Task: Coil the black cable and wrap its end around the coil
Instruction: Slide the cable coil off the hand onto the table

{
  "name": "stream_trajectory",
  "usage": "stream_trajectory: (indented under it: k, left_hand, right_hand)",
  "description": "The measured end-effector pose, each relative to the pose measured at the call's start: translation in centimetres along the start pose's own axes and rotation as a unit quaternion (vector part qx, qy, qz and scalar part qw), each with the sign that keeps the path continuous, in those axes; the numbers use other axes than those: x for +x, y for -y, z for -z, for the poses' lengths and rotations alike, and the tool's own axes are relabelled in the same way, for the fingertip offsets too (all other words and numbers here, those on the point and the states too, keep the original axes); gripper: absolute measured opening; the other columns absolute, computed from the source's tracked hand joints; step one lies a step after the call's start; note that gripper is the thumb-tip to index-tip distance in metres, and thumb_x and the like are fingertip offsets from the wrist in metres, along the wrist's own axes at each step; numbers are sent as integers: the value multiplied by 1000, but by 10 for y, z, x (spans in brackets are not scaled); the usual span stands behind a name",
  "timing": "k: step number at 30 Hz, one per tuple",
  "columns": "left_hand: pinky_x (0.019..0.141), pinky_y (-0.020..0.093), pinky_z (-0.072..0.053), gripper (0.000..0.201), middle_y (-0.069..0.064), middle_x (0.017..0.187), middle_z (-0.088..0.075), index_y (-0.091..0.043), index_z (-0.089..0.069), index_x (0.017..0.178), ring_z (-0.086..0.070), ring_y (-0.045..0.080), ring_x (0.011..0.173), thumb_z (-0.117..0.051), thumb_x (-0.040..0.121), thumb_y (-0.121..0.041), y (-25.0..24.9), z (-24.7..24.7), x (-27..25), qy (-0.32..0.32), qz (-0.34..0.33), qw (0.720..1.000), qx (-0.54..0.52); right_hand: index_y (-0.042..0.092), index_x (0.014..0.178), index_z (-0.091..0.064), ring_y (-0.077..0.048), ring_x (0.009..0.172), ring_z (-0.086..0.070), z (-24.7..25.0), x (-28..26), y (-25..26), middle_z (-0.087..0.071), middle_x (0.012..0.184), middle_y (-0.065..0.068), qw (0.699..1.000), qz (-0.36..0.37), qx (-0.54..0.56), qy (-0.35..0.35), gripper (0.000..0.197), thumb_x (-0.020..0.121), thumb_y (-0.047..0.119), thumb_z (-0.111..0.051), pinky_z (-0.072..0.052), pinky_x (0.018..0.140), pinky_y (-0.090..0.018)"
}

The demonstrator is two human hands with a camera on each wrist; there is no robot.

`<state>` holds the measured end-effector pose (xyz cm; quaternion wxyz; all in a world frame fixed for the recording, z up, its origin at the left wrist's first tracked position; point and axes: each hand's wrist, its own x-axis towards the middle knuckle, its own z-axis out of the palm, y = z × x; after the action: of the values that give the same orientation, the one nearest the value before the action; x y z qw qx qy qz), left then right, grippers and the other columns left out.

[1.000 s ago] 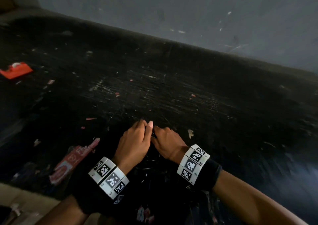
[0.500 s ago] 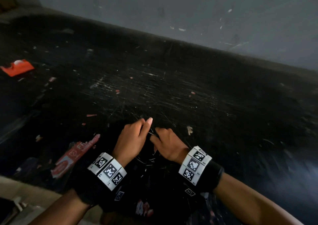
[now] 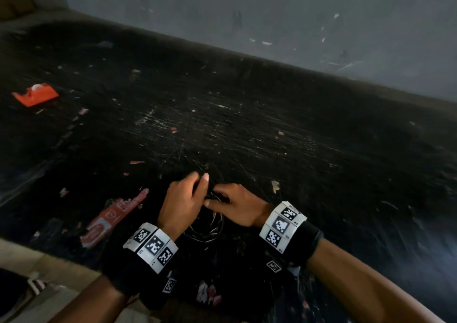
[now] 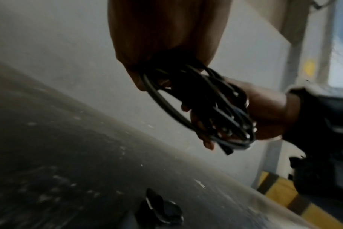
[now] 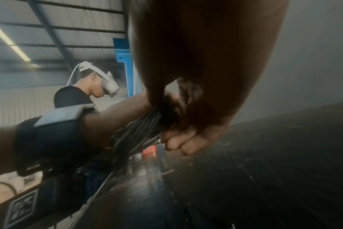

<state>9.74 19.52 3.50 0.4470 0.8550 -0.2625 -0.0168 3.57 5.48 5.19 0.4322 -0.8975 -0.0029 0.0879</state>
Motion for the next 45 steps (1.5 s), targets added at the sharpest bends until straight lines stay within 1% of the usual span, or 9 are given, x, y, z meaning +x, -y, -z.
stream_trajectory:
  k: [4,7,10,16,22,30,35,38,45]
  left_hand:
    - [50,23,-30,41,-4,51,-43,-20,-37,57,-42,11,48,-52,94,-26,19,13,-3,-31,49,998,-9]
    - [47,21,-30,43,-6,48,-39,-18,-37,55,-38,9,44,-53,93,-26,23,17,-7,-43,67,996,-34]
    - [52,29,-36,38,-4,51,-44,-13,-45,62,-40,8,46,-52,94,-31,24,19,-10,-36,76,995,-62]
    - [61,15,-40,33,13,76,-64,-8,-54,77,-59,23,72,-49,95,-36,21,24,-13,-1,99,994,-50]
    - [55,16,-38,23,5,64,-59,-8,-56,70,-55,17,62,-58,90,-19,23,20,-12,18,93,994,-47]
    - [75,28,-49,7,0,85,-68,-19,-60,79,-63,10,85,-63,85,-22,22,11,-12,92,107,987,-79]
    - [75,27,-50,14,-3,92,-69,-23,-62,85,-63,7,89,-63,85,-37,2,-11,-11,154,106,978,-96]
    - [75,29,-51,22,-1,86,-71,-21,-63,83,-65,7,84,-62,86,-42,-23,-32,-7,191,72,972,-119]
    - [64,29,-44,29,-6,65,-58,-12,-55,72,-55,4,63,-55,93,-32,-86,-73,4,228,-53,959,-160]
  right_hand:
    - [5,90,-65,-16,61,-61,-1,3,-20,-63,69,-6,989,-101,103,-10,39,97,36,-43,-52,62,-30]
    - [13,96,-67,-24,86,-67,-15,7,-43,-70,94,-7,990,-69,-117,29,22,93,27,-51,-54,81,-40]
    - [20,115,-62,-30,107,-59,-30,7,-46,-56,124,-7,963,-85,-250,64,30,87,28,-57,-51,91,-40]
    - [12,117,-60,-35,109,-57,-35,8,-44,-54,124,-12,937,-58,-332,94,33,92,31,-49,-50,90,-43]
    - [10,122,-56,-37,110,-55,-36,5,-42,-50,128,-15,922,-31,-367,122,35,94,30,-48,-47,89,-44]
    - [1,111,-58,-39,101,-59,-39,-8,-50,-57,119,-19,928,13,-368,57,29,96,19,-41,-48,86,-46]
    - [2,92,-65,-28,87,-63,-7,-28,-48,-65,97,-15,985,-14,-140,-97,17,87,16,-56,-48,77,-30]
    - [5,85,-68,-11,76,-60,21,-53,-38,-64,83,-2,983,11,-65,-170,9,83,11,-61,-42,68,-12]
    - [10,88,-68,-8,77,-60,77,-112,-35,-64,86,1,970,2,-57,-237,8,82,12,-63,-46,69,-17]
